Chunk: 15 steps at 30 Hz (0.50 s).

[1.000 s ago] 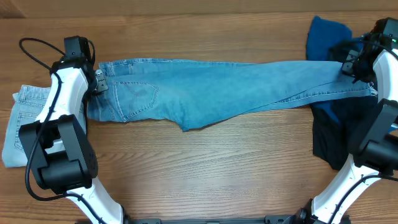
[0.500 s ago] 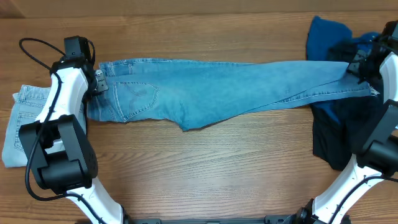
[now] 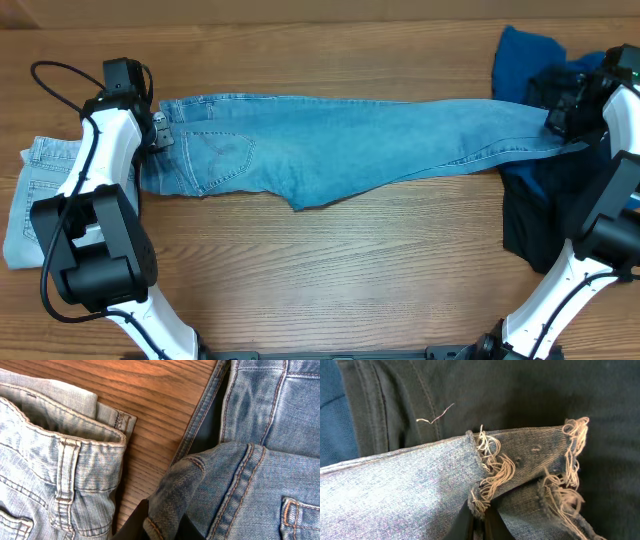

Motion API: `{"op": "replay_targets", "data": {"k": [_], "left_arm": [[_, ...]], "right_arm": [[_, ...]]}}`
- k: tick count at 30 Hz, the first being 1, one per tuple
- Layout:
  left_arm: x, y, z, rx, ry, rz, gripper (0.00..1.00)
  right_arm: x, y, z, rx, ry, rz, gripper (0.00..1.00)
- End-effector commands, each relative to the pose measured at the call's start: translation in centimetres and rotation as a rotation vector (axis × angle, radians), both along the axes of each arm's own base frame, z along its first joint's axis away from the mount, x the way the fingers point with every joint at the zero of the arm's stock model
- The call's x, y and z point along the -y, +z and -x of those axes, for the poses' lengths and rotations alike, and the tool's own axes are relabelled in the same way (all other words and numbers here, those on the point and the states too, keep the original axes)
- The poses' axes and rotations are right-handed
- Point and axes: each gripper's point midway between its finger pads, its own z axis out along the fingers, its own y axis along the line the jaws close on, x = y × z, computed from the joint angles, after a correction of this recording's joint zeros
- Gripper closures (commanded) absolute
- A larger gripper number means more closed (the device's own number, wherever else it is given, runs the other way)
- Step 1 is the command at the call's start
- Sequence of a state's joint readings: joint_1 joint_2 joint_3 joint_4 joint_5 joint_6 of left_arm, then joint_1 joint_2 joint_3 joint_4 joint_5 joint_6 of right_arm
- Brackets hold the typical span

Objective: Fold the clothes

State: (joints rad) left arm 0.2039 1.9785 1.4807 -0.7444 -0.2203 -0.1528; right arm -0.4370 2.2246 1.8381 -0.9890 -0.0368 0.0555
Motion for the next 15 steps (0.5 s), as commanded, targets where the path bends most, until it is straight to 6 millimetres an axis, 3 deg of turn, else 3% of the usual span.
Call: {"op": "replay_targets", "data": {"k": [1,2,6,12,15], "left_arm": [[-0.6,1.1,0.0,0.011,-0.004,-0.030,0.85],[-0.6,1.1,0.0,0.011,-0.004,-0.030,0.85],[-0.6,1.1,0.0,0.012,-0.005,-0.030,0.85],[-0.5,1.2,-0.1,0.019,-0.007,-0.025,0.84],[-0.5,1.2,-0.1,0.018,-0.006,-0.024,0.85]], "right_arm": [[0.4,6.0,-1.5,0.114,0.004,0.046,0.93],[0.6,8.2,-1.9,0.156,0.005,0.066,0.87],[1.1,15.3,-2.8,0.303,0.003,0.139,0.86],[0.9,12.9,-0.9,0.189,-0.010,0.123,0.86],[0.8,9.8,-0.6,0.111,-0.009,0.088,0.80]]}}
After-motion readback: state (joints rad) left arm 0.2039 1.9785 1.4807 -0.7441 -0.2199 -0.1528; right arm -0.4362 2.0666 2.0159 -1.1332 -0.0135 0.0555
